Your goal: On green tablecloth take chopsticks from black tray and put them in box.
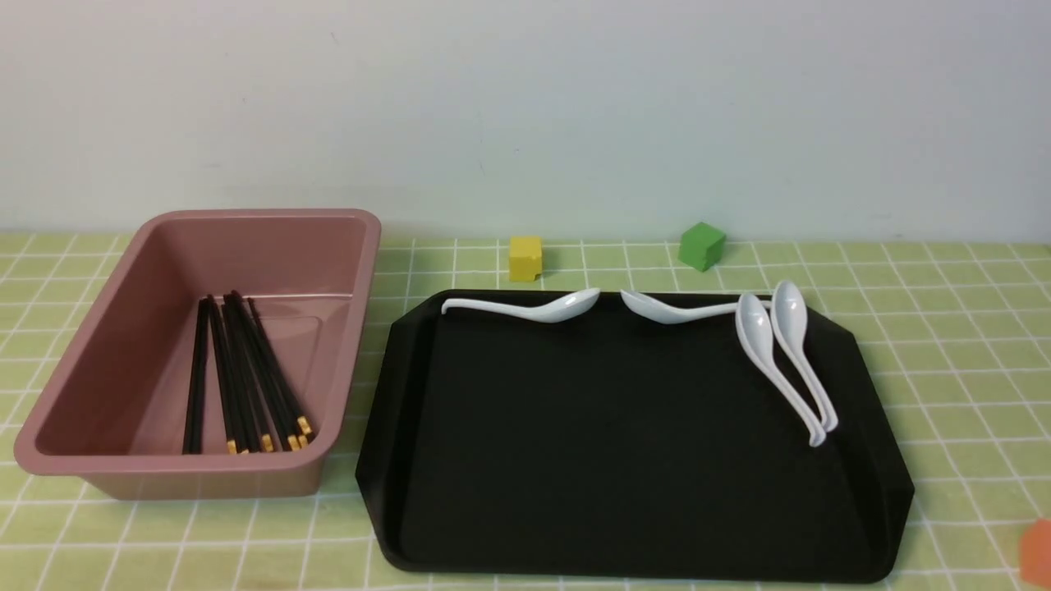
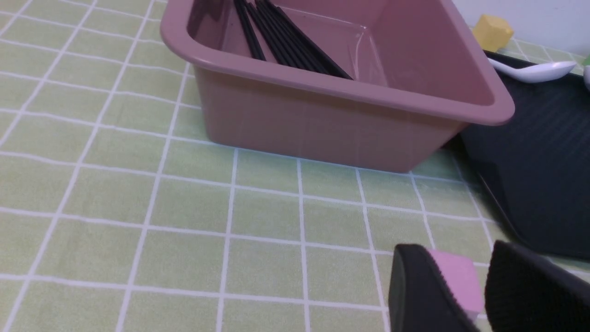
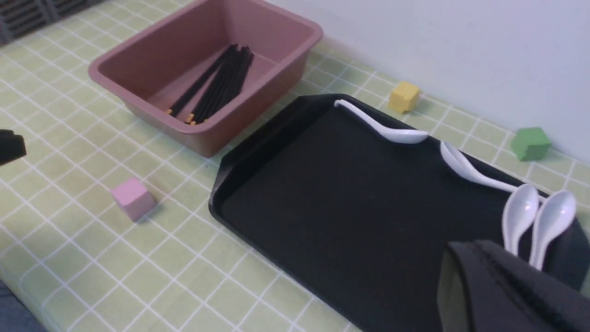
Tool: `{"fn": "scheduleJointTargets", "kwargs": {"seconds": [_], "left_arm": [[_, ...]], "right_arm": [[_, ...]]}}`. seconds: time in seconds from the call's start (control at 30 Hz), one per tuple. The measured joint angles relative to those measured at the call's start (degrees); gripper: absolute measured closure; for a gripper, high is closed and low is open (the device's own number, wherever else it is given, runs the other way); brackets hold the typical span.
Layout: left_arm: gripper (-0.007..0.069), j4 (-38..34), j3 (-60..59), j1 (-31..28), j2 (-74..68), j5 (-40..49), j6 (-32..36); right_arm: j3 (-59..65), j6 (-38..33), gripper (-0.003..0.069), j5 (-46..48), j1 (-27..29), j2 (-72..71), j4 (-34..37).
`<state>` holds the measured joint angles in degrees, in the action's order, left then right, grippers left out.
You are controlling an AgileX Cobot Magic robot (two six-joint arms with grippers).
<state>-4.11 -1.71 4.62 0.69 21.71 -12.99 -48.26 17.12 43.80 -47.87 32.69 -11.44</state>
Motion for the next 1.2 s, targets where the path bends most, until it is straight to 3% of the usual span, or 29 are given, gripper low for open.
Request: {"fn": "scheduleJointTargets", "kwargs": {"seconds": [0.23,1.2], "left_arm": [[0.0386,0.0,0.0,0.0,0.0,0.0,0.0],[0.0386,0.0,0.0,0.0,0.0,0.0,0.0]], "right_arm": [[14.4,7.3,0.0658,-8.7,0.0,-4.1,-3.7],[15.6,8.7,0.0635,-10.3,0.0,-4.2,-3.5]]}}
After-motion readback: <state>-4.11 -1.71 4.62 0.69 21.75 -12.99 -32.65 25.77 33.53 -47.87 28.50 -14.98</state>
